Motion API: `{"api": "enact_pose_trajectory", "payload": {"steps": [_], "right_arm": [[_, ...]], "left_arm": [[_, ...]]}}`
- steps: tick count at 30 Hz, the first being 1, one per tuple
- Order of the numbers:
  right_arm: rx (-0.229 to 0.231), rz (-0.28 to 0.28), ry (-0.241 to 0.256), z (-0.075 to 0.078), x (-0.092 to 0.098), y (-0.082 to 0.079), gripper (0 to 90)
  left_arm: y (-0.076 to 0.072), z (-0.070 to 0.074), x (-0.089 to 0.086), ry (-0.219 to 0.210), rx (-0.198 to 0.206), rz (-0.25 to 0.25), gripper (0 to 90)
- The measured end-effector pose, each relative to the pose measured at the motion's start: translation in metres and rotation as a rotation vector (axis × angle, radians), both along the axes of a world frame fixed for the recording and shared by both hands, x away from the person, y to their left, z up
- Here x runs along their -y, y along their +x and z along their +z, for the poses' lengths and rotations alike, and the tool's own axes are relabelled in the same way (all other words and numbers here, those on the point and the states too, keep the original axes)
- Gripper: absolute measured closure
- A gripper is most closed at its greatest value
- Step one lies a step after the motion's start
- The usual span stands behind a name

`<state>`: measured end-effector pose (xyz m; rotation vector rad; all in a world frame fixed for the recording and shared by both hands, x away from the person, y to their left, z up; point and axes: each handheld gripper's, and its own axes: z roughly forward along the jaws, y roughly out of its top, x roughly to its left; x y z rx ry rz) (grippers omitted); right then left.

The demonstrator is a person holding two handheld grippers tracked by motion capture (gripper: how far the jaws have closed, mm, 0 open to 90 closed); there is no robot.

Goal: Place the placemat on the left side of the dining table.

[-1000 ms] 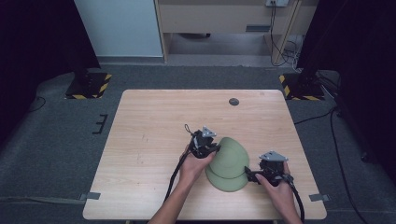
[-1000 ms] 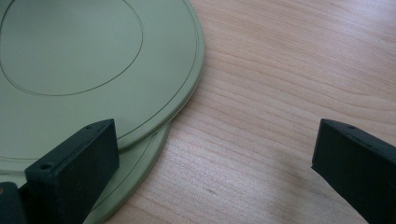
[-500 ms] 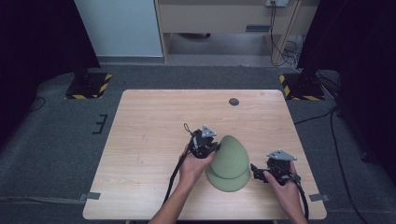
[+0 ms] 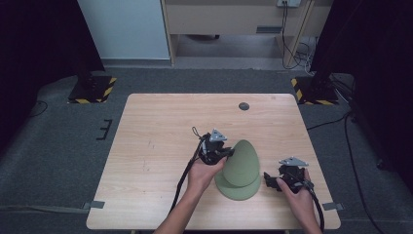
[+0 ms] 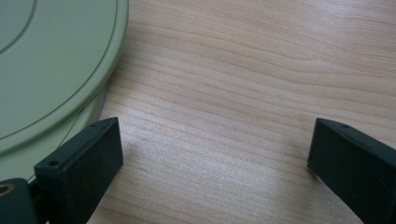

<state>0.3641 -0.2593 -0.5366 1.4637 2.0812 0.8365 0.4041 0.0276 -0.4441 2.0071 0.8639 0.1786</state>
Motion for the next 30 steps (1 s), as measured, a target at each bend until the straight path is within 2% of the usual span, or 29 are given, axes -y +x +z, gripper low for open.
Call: {"api": "enact_pose_trajectory", "payload": {"steps": [3,15,18,24,30], "right_arm": [[-0.001,0.0,0.001,0.0,0.0,0.0,2.9],[-0.001,-0.002,0.008,-0.001,0.001,0.0,2.2],[-0.004,-0.006,0.014,-0.001,0.002,0.001,1.8],[-0.007,-0.005,0.019,-0.002,0.003,0.001,0.9],[-0.006,-0.004,0.022,-0.002,0.003,0.001,0.8]], "left_arm": [[-0.001,0.007,0.001,-0.039,-0.011,-0.017,85.5],[-0.008,0.035,0.009,-0.105,0.006,-0.067,85.6],[-0.005,0.04,0.01,-0.097,0.018,-0.057,85.6],[0.005,0.045,0.004,-0.122,0.011,-0.022,85.7],[0.014,0.047,0.002,-0.112,0.015,0.008,85.6]]}}
